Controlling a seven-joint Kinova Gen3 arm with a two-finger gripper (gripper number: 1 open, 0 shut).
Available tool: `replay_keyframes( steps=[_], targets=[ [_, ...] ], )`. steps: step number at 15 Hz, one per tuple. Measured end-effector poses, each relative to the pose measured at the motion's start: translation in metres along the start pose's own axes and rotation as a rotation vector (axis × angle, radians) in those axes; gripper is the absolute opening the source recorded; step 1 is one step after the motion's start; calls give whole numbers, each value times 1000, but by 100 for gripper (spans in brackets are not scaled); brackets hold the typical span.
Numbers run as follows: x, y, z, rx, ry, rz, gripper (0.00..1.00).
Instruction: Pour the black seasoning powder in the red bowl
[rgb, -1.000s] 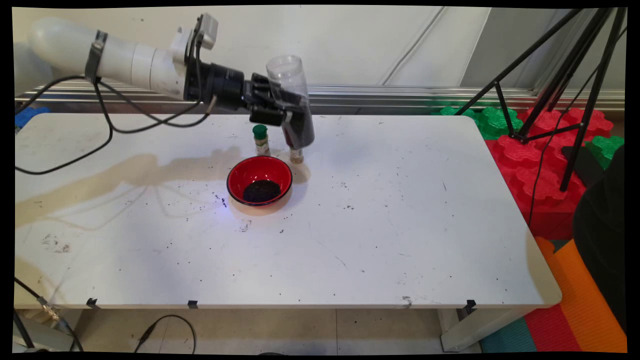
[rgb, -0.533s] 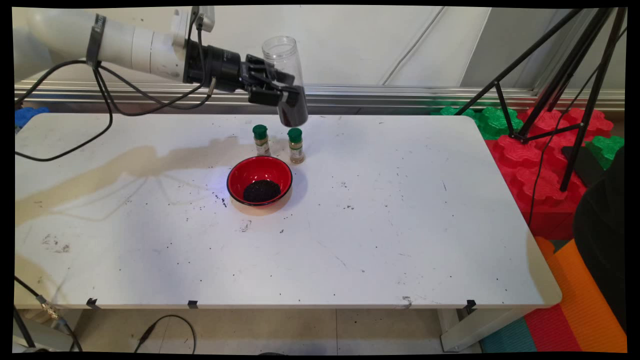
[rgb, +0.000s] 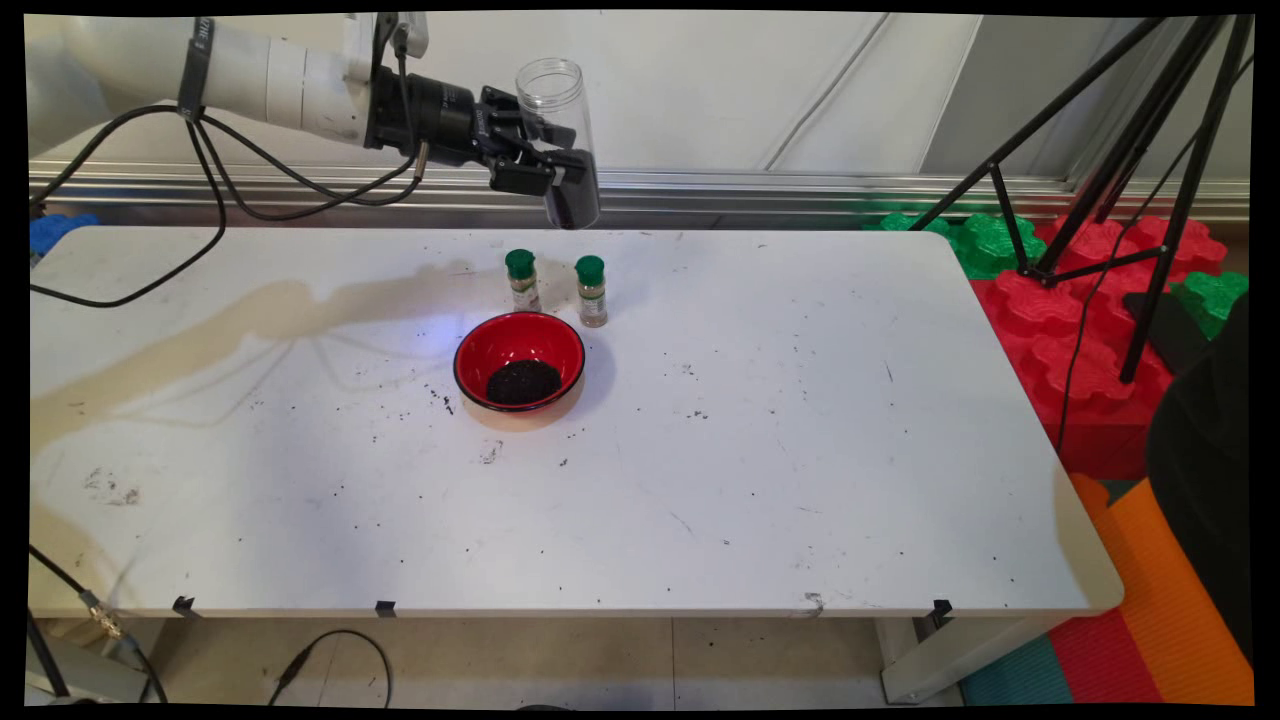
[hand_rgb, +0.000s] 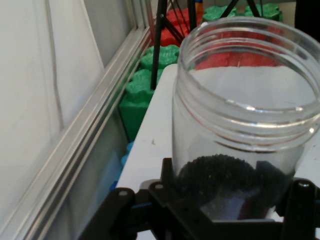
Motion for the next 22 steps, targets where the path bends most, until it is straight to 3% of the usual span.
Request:
replay_keyframes(
  steps=[11,22],
  targets=[
    [-17,-3,-3,42,-13,261,0],
    [-35,9,-14,41,-18,625,0]
  ],
)
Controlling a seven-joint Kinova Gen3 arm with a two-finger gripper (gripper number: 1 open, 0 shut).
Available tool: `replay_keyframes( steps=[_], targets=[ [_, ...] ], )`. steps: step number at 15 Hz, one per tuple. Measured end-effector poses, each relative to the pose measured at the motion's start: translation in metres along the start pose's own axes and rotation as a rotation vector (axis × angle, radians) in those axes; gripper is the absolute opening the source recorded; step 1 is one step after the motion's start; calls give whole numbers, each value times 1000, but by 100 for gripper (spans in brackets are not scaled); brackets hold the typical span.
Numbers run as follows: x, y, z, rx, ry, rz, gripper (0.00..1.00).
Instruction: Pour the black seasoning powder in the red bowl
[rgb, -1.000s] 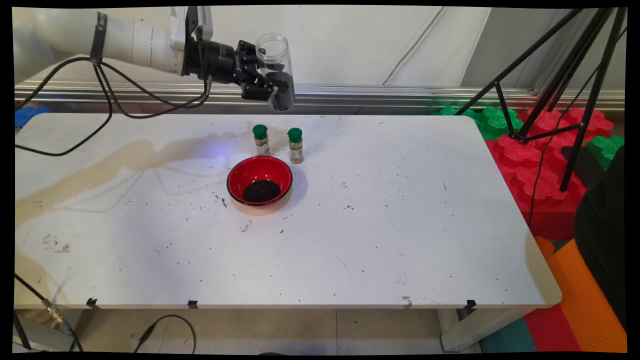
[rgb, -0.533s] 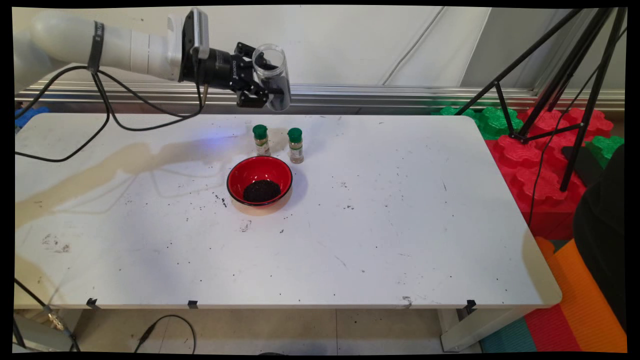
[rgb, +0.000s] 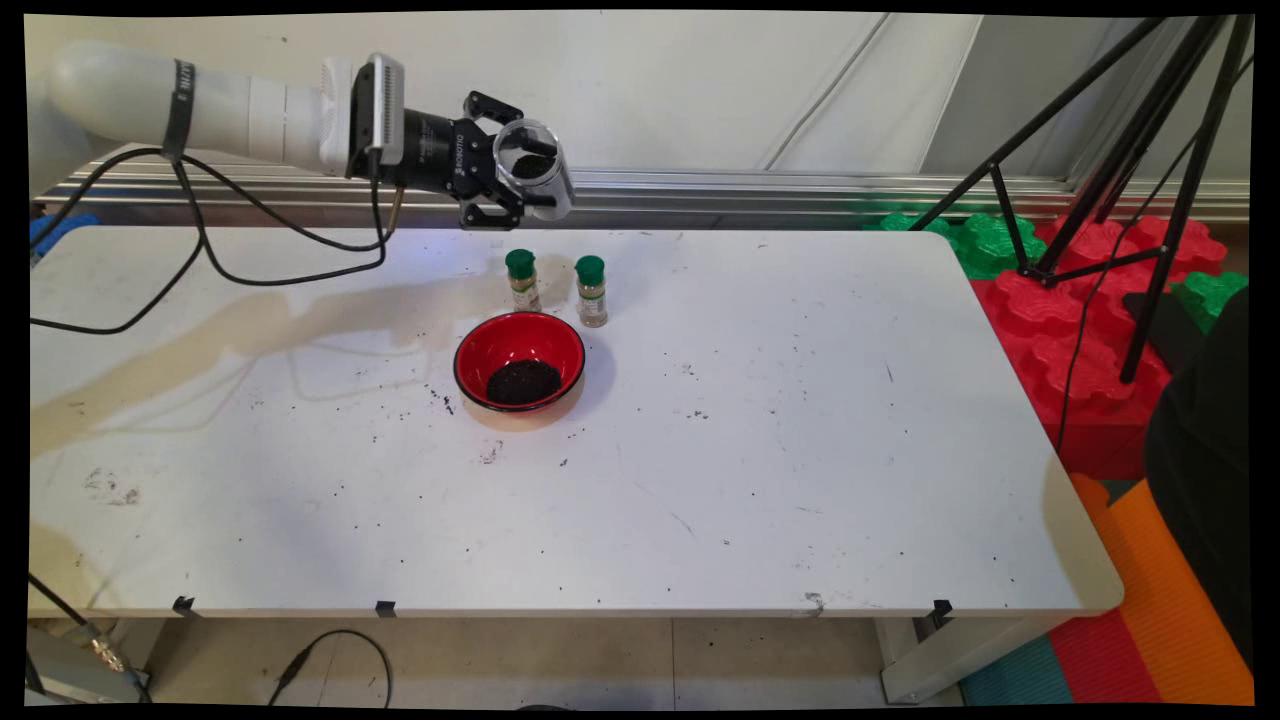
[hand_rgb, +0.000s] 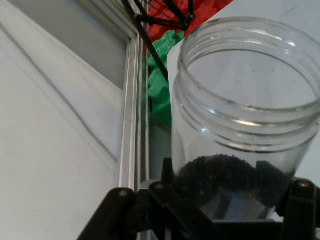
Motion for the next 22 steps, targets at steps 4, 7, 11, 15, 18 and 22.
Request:
replay_keyframes(
  steps=[4,7,11,15,18,22],
  targets=[
    [-4,8,-4,-13,-12,126,0],
    [-9,15,-4,-27,-23,192,0],
    [-13,22,-4,-37,-34,266,0],
    [-16,26,-5,-39,-41,335,0],
    [-18,28,-4,-40,-46,380,0],
    [-20,31,-3,-38,-51,439,0]
  ],
)
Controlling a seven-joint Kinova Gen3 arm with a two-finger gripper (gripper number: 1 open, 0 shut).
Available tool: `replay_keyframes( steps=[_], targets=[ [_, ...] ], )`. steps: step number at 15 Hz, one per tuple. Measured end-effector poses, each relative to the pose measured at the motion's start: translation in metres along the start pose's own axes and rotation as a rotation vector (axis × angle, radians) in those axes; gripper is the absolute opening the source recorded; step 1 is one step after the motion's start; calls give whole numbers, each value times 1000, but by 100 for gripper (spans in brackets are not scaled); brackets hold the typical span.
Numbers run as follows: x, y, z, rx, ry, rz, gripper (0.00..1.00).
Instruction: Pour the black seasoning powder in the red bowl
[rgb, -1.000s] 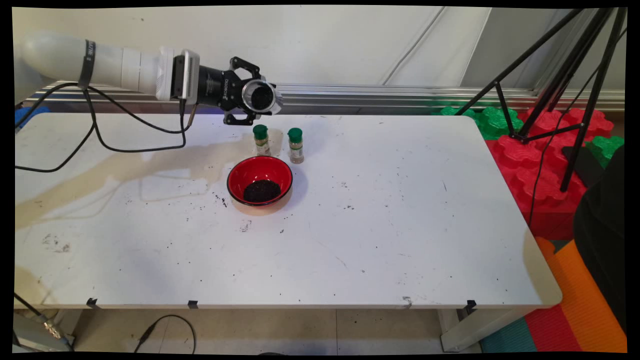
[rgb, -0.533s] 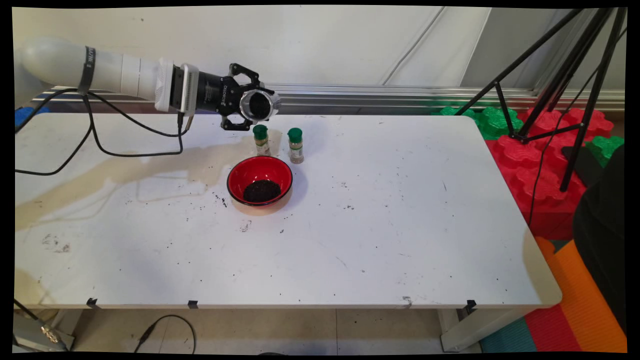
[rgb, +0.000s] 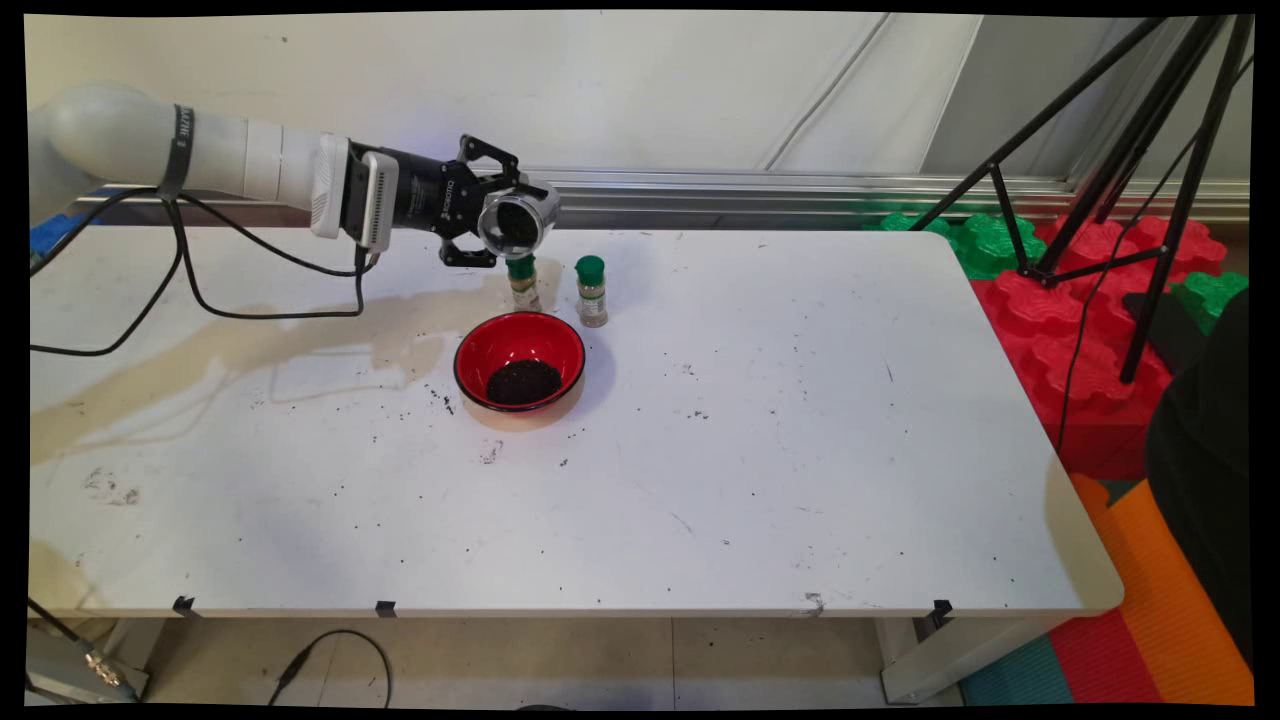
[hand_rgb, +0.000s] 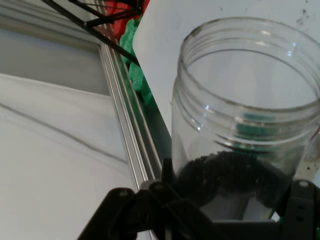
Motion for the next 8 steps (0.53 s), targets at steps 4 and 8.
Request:
replay_keyframes(
  steps=[4,8],
  targets=[
    [0,3,0,1,-5,54,0],
    [1,5,1,6,-9,107,0]
  ],
)
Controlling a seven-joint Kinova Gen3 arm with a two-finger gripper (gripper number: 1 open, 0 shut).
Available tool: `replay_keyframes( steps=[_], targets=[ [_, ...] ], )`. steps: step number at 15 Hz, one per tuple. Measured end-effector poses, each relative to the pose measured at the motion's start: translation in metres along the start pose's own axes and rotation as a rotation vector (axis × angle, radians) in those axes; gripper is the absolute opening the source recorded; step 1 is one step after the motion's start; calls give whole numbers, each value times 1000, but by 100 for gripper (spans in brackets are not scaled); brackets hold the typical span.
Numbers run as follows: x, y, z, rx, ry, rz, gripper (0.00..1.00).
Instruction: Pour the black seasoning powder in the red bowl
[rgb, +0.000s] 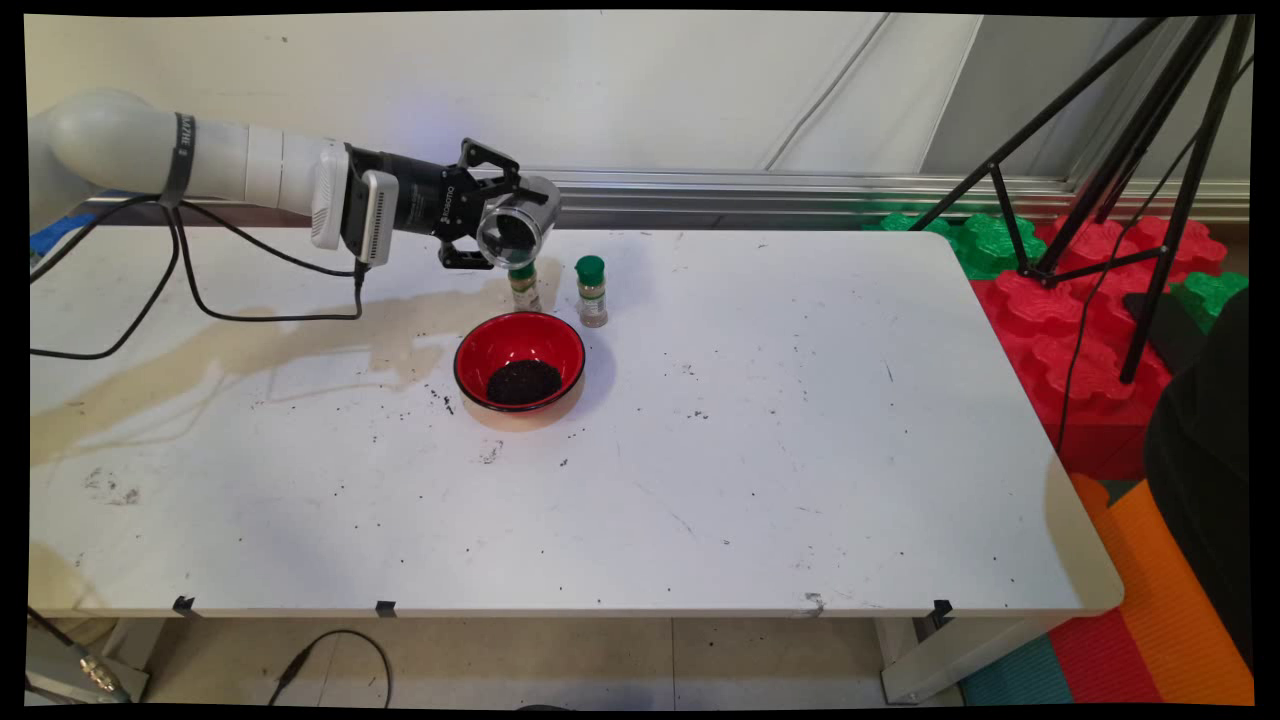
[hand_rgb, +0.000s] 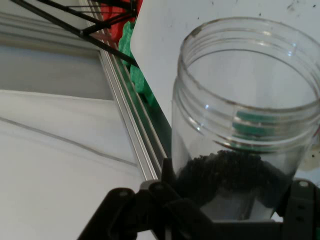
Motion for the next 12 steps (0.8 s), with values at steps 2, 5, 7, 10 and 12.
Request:
replay_keyframes(
  steps=[2,5,7,10,12],
  targets=[
    [0,1,0,3,-2,27,0],
    [1,1,1,8,-5,72,0],
    [1,1,1,12,-7,100,0],
    [2,1,1,18,-10,141,0],
    [2,0,1,25,-13,178,0]
  ],
)
